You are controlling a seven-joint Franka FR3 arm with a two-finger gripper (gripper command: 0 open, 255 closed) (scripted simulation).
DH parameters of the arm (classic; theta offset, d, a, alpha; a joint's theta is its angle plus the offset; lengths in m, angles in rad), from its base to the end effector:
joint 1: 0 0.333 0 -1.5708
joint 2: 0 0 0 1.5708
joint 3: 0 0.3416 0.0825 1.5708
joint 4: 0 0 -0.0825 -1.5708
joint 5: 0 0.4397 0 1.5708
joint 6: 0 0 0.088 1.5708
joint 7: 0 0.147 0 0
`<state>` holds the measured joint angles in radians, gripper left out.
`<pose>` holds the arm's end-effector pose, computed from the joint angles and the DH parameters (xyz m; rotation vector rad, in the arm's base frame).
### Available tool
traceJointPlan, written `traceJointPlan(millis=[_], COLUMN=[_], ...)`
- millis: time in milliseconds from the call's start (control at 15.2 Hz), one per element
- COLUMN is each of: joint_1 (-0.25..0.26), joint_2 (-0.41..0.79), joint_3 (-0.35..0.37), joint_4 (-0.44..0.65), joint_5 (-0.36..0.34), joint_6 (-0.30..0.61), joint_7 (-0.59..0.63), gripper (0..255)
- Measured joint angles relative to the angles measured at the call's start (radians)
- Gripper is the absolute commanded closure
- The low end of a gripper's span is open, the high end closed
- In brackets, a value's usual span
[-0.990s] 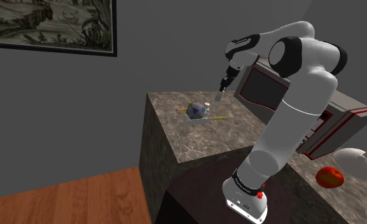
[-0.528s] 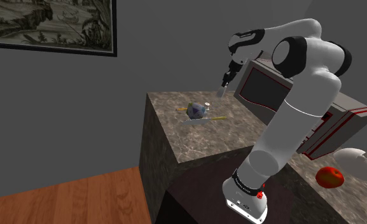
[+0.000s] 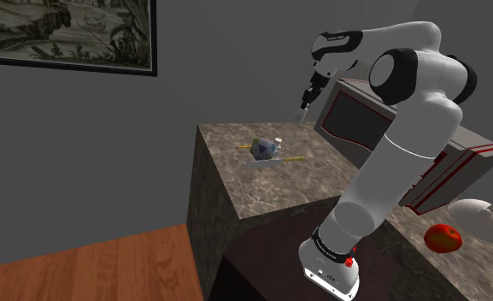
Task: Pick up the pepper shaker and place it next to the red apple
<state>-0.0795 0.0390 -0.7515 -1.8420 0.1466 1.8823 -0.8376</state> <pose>0.4377 -0.4491 0.4758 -3.0709 0.0568 -0.1417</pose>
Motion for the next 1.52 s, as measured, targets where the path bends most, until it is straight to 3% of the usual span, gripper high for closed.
traceJointPlan(millis=[594,990,1518], joint_1=[0.001,-0.019,-0.147], joint_2=[-0.027,-0.285,-0.595], joint_3=[-0.001,0.032,0.086], joint_4=[0.087,-0.117,-0.34], joint_5=[-0.022,-0.195,-0.368], joint_6=[-0.106,-0.093,-0.144], joint_7=[0.019,0.083,0.095], gripper=[255,255,255])
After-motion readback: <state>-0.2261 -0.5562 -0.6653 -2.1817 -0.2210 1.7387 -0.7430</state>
